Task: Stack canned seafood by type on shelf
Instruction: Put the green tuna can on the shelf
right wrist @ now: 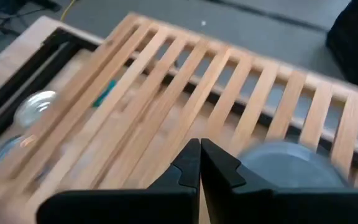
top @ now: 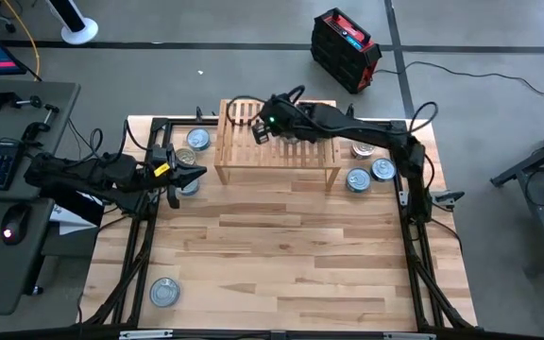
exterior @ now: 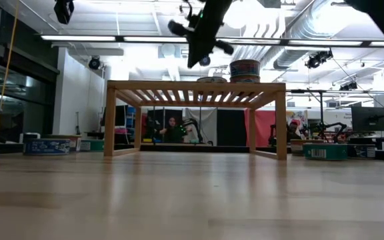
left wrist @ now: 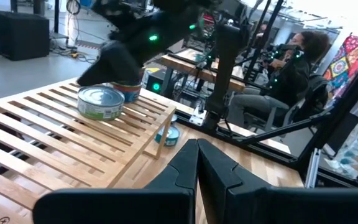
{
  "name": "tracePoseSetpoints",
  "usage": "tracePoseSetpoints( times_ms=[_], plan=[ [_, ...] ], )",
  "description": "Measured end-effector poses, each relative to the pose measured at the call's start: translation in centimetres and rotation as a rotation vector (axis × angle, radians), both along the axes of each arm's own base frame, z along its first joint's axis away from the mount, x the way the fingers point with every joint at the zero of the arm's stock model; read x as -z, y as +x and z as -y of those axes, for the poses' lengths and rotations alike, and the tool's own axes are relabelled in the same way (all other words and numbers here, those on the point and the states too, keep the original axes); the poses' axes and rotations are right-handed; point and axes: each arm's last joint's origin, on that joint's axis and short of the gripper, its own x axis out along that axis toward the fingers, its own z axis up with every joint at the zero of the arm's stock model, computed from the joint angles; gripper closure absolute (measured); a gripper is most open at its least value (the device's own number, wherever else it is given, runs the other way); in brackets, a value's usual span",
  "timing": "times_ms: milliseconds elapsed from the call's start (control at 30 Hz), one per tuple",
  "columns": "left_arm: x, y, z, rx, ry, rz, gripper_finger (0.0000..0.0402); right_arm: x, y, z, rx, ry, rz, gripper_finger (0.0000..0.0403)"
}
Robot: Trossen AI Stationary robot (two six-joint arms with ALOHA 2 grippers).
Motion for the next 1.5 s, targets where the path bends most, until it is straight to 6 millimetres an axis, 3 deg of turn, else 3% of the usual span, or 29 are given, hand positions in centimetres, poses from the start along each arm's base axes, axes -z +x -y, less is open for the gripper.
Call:
tracePoseSetpoints(
  times_ms=[200,500,600,733,933,1267,1500],
  plan=[
    [0.1,0.0,-0.1,-0.012,-0.051,0.009,0.0401,2.1,0.5,1.8,0.026,0.024,-0.056,0.0403],
    [0.4,0.0,-0.1,-0.016,-0.065,-0.021,0.0401,2.2,0.4,1.8,-0.013,0.023,-0.083,0.0403],
    [0.4,0.0,-0.1,-0.016,-0.066,-0.021,0.0401,1.8,1.2,1.4,-0.094,0.002,-0.035,0.0403],
    [0.4,0.0,-0.1,-0.028,-0.063,-0.021,0.0401,0.7,2.8,0.3,-0.337,-0.111,0.027,0.0403],
    [0.4,-0.1,-0.2,-0.040,-0.063,-0.020,0.0401,1.4,2.1,0.6,-0.635,-0.286,-0.269,0.0403],
    [0.4,-0.1,-0.2,-0.048,-0.130,0.000,0.0401,2.1,0.7,1.9,-0.647,-0.313,-0.491,0.0403],
    [0.4,-0.1,-0.2,-0.049,-0.135,0.002,0.0401,2.2,0.5,2.0,-0.656,-0.309,-0.517,0.0403]
  ],
)
